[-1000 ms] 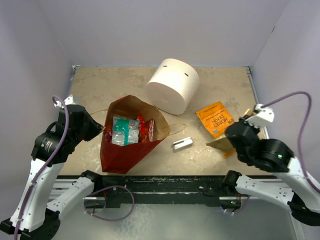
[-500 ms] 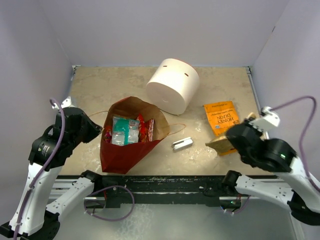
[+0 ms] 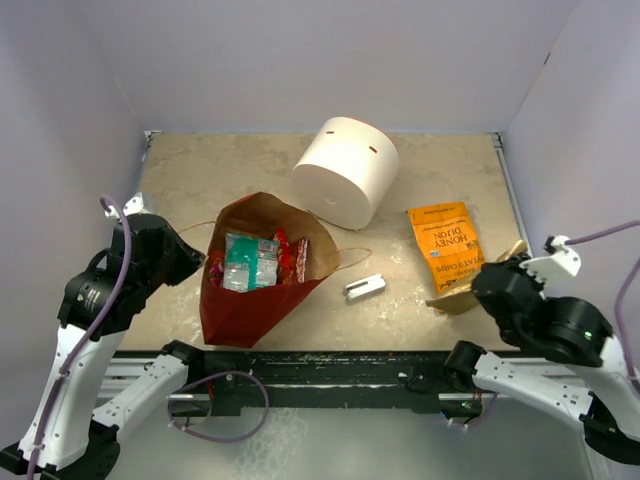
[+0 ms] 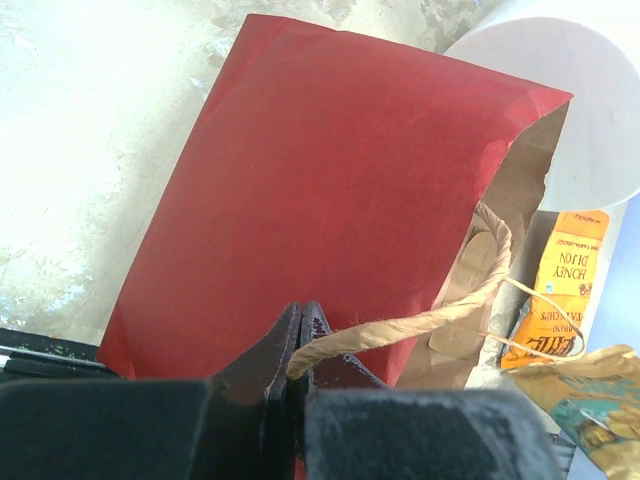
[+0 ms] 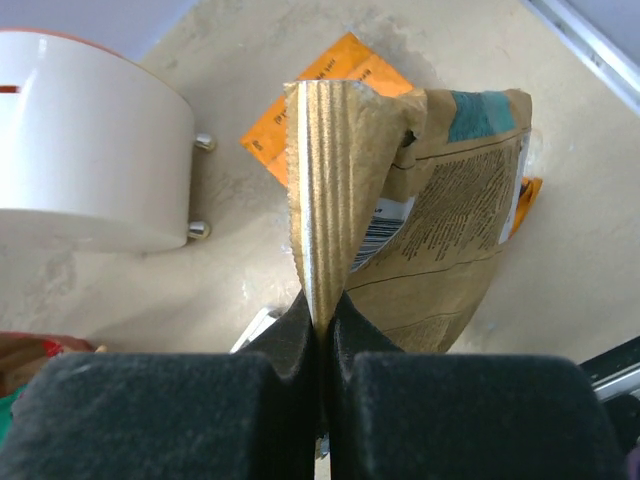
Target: Take the snacks out of the paper bag
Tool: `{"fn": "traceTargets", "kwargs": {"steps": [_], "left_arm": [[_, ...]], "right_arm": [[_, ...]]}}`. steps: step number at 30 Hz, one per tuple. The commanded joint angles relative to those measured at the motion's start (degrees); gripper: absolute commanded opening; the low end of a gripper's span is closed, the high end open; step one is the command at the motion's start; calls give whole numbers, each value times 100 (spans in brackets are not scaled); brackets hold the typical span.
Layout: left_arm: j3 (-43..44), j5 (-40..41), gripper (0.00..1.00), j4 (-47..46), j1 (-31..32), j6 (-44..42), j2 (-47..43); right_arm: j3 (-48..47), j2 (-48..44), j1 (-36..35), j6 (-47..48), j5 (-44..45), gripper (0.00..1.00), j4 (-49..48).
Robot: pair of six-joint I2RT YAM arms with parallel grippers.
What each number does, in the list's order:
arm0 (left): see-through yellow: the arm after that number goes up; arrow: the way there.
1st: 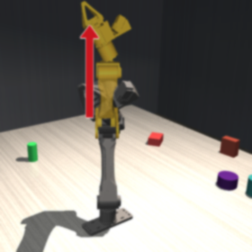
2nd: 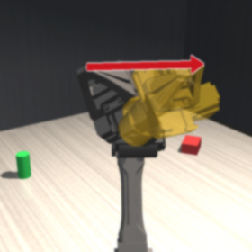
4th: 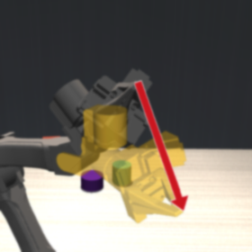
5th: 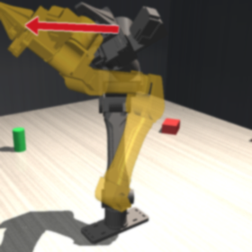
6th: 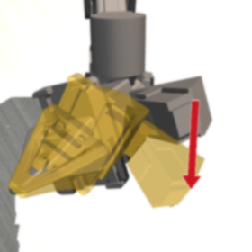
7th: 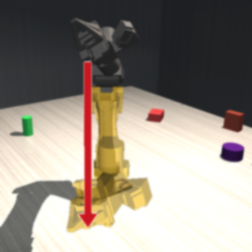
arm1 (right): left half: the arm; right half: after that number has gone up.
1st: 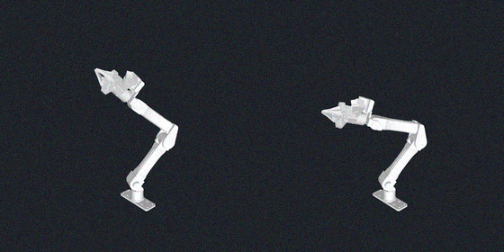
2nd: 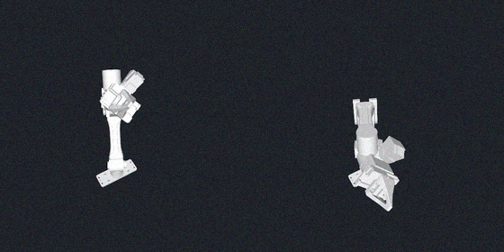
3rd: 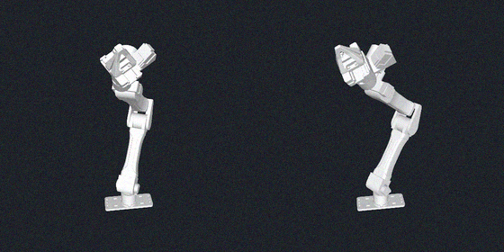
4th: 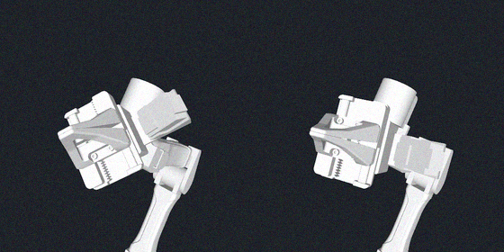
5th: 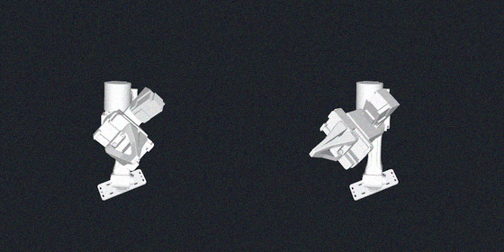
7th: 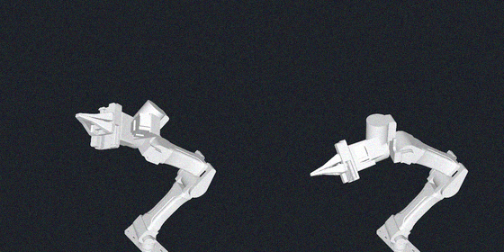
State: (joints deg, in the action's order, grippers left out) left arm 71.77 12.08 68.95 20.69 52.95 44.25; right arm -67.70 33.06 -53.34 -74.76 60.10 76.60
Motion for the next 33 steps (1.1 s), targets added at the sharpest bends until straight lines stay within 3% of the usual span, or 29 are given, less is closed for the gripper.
{"fn": "traceTargets", "kwargs": {"steps": [1, 6, 9, 12, 19, 33], "left_arm": [[123, -2, 0, -12, -8, -82, 44], [225, 55, 0, 17, -4, -181, 83], [248, 108, 0, 77, -8, -182, 70], [246, 143, 0, 100, -4, -201, 14], [334, 225, 0, 122, -5, -317, -18], [391, -107, 0, 171, -3, -524, -15]], "right_arm": [[465, 639, -7, -1705, 491, 0, -160], [568, 1617, 803, -1943, 134, 0, -320], [691, 1823, 1588, -1258, -291, 0, -745], [808, 1795, 1898, -341, -547, 0, -1603], [386, 2517, 3239, 1094, -1444, 0, -2710], [-479, 4535, 5173, 2193, -3492, 0, -3582]]}}
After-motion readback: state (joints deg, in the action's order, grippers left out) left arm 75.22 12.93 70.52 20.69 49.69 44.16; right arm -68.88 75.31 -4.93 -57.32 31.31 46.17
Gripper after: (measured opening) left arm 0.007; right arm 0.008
